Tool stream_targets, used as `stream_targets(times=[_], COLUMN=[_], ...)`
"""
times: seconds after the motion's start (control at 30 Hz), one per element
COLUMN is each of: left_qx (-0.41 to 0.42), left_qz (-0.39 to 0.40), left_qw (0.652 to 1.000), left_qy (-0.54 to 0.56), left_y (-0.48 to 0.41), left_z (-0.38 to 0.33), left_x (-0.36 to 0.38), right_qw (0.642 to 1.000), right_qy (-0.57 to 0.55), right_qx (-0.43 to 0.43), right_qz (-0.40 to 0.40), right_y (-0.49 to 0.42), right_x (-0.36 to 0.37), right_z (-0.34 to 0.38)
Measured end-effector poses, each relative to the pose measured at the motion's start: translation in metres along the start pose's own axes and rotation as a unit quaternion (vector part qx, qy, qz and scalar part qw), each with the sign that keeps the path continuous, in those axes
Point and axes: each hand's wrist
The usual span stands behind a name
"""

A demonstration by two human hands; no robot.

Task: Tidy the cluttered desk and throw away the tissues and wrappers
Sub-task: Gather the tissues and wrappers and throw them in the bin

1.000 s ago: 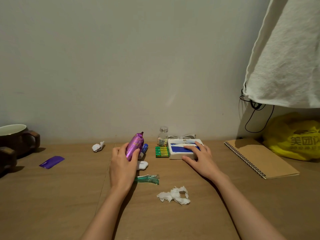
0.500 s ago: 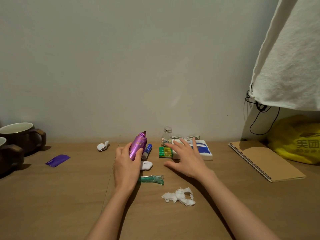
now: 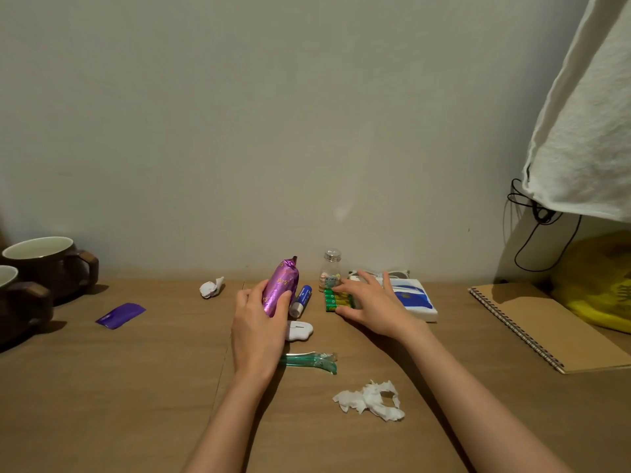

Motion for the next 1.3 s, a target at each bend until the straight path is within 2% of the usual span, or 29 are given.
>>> stream_targets(times=[0.33,0.5,0.6,0.67,0.87,1.1,1.3], left_qx=[-0.002,-0.018,-0.033,-0.039,-0.04,-0.036,-0.029], left_qz=[0.002,-0.011,-0.022,-0.026,-0.029,-0.019,-0.019], left_qw=[1.0,1.0,0.999,0.998,0.998,0.998,0.999], left_qy=[0.002,0.015,0.028,0.032,0.037,0.039,0.031], left_y=[-0.001,-0.003,-0.005,-0.004,-0.004,-0.006,-0.006], left_z=[0.001,0.002,0.004,0.004,0.002,0.002,0.003], left_x=[-0.001,-0.008,-0.013,-0.015,-0.017,-0.013,-0.013], right_qw=[0.998,0.989,0.991,0.993,0.993,0.997,0.999], right_qy=[-0.024,-0.033,-0.008,0.016,0.021,-0.05,0.007], right_qx=[0.031,-0.032,-0.097,-0.101,-0.095,-0.016,0.042], right_qz=[-0.04,-0.142,-0.089,-0.062,-0.061,-0.053,-0.024], right_y=[-0.012,-0.003,-0.007,-0.012,-0.021,-0.014,-0.005], right_x=[0.007,0.002,0.006,0.013,0.021,0.014,0.013], right_z=[0.013,0.037,0.056,0.06,0.055,0.044,0.056])
Point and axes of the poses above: each hand's wrist, its own y-axis away from the middle knuckle, its own x-axis out of the palm, z = x × y, and after that the axes turned 13 degrees about -y, right-handed
